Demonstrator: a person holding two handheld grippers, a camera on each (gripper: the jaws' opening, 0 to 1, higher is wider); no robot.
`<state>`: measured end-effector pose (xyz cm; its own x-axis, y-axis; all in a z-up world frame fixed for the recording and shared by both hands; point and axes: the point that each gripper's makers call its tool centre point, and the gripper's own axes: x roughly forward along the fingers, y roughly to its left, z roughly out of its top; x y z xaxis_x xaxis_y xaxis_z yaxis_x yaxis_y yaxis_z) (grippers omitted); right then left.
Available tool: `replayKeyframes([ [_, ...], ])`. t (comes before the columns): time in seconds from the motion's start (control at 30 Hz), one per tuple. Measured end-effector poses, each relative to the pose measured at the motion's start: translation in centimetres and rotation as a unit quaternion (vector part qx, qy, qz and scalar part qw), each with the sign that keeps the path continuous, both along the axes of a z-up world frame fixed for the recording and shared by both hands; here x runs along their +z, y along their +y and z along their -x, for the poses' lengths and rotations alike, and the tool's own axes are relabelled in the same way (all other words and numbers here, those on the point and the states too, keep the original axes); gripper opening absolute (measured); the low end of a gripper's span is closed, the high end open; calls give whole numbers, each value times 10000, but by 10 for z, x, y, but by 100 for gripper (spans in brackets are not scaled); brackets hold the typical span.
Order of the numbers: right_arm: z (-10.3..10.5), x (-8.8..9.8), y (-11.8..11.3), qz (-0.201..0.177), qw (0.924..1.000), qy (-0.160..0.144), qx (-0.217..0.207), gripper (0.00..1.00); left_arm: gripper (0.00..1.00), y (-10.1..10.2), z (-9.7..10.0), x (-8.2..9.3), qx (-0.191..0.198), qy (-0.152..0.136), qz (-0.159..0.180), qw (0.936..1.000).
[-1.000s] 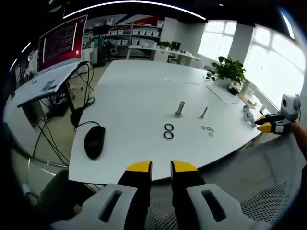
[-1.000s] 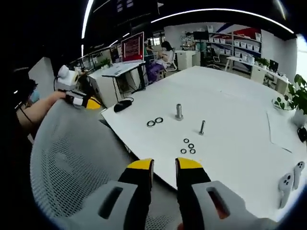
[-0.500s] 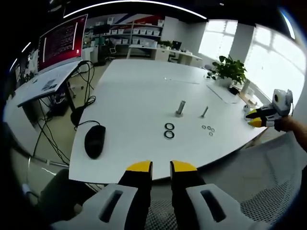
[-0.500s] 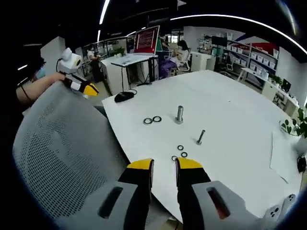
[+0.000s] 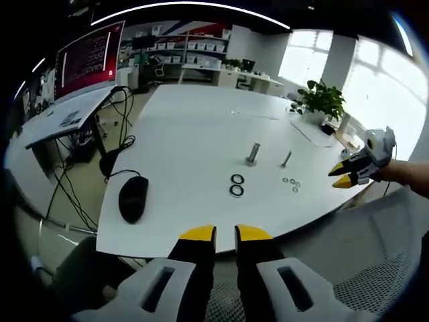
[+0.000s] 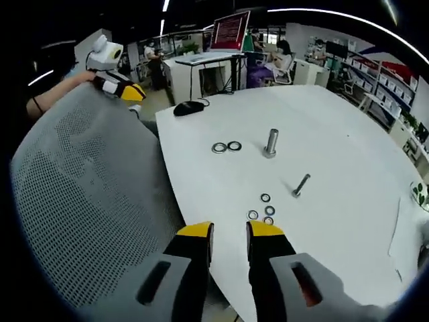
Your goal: Place the washer onto the threaded stud by aligning its center hole with the stud, sliding it down to the base, and recovering from edge contact or off-axis alignment until the washer reaches the visible bottom stop.
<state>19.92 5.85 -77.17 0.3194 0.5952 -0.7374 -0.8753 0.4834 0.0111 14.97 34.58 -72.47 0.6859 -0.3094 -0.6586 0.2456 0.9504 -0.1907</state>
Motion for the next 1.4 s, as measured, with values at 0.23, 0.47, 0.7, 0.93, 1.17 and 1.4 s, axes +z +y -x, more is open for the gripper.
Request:
replayKeyframes([
  [0.23, 2, -17, 1, -83, 9992, 390, -84, 22, 6, 0, 0, 0, -14, 20, -32, 10000],
  [0.47, -3, -32, 1, -109, 9959, 807, -387, 22, 6, 0, 0, 0, 13, -1, -11, 10000],
  [0.7, -14, -45, 1, -26, 9946, 838, -611, 22, 6, -1, 0, 0, 5, -4, -4, 10000],
  [0.93, -11, -58, 5, 204, 9951, 892, -381, 22, 6, 0, -1, 1, 29, -27, 17, 10000],
  [1.17, -10, -73, 7, 640, 9938, 913, -20, 22, 6, 0, -1, 1, 32, -43, 29, 10000],
  [1.4, -21, -78, 9, 877, 9929, 804, 83, 22, 5, 0, -1, 2, 54, -61, 46, 10000],
])
